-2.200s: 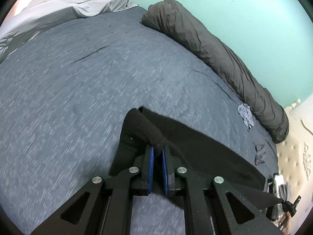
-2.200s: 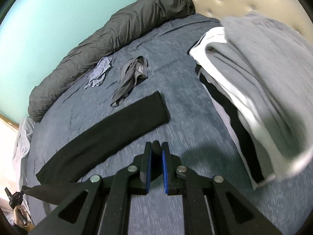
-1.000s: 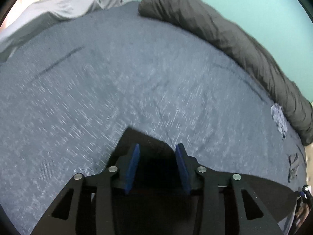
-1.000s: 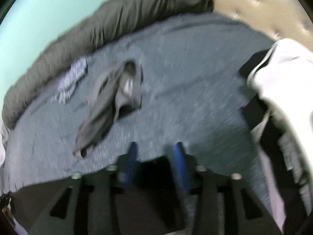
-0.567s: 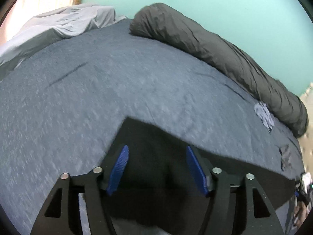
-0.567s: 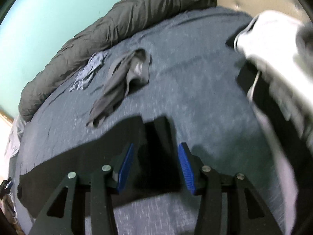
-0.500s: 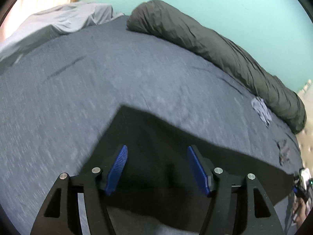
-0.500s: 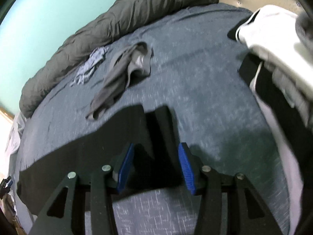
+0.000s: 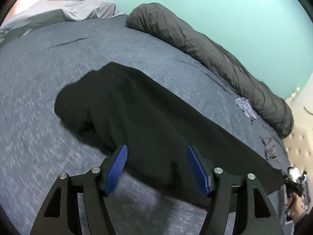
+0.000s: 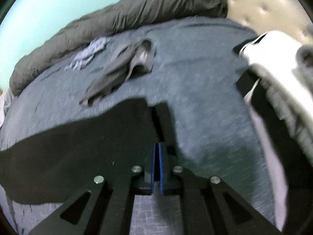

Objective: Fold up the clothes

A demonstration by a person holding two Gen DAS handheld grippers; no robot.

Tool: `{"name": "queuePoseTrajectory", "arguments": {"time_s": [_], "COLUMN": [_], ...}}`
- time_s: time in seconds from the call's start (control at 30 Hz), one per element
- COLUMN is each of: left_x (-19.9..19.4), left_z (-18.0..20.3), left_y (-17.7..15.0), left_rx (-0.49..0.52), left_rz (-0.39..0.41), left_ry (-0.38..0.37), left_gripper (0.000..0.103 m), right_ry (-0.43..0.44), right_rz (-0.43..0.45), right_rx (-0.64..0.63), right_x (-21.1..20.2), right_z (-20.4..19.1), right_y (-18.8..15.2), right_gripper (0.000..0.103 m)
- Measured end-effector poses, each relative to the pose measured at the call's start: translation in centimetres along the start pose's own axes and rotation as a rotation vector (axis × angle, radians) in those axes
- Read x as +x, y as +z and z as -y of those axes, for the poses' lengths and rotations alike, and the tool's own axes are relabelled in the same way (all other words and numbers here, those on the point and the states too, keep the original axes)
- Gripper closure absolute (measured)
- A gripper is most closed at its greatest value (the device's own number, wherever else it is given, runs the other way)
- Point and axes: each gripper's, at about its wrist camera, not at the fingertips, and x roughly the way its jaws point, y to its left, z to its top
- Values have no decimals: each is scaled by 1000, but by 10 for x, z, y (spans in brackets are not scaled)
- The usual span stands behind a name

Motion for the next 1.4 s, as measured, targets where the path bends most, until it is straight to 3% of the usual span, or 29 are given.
{"name": "queuePoseTrajectory", "arguments": {"time_s": [0.07, 0.23, 0.33, 0.4, 0.53, 0.6, 0.63, 0.67, 1.0, 1.2, 1.4], "left_x": [-3, 4, 9, 10, 14, 18, 19, 19, 6, 12, 9], "left_z": [-1, -5, -13, -16, -21, -23, -24, -25, -65, -84, -111], "left_y": [-7, -23, -27, -27, -26, -27, -29, -30, -19, -14, -2], "left_rx": [-10, -4, -19, -27, -42, -56, -57, -59, -153, -204, -291], "left_rz": [5, -32, -47, -45, -54, -71, -72, -72, -37, -64, -44], "left_ry": [-11, -25, -24, -20, -20, -34, -33, -32, -31, -79, -111], "left_gripper": [35, 35, 35, 35, 35, 35, 35, 35, 35, 35, 35], "right_ry": [-24, -187, -166, -139, -67, -29, -6, 27, 266, 309, 347], "right_rz": [14, -89, -56, -16, 24, 36, 25, 15, -84, -151, -149], "right_rx": [1, -12, 91, 89, 7, -30, -46, -70, -351, -419, -417], "right_x": [-4, 18, 11, 0, -15, -22, -22, -22, -4, 20, 17], "right_z": [2, 8, 25, 19, -31, -58, -74, -95, -305, -368, -388], "right_y": [7, 2, -8, -9, -1, 3, 3, 3, -19, -34, -59], "right_gripper": [100, 103, 102, 102, 99, 76, 55, 49, 48, 48, 48]}}
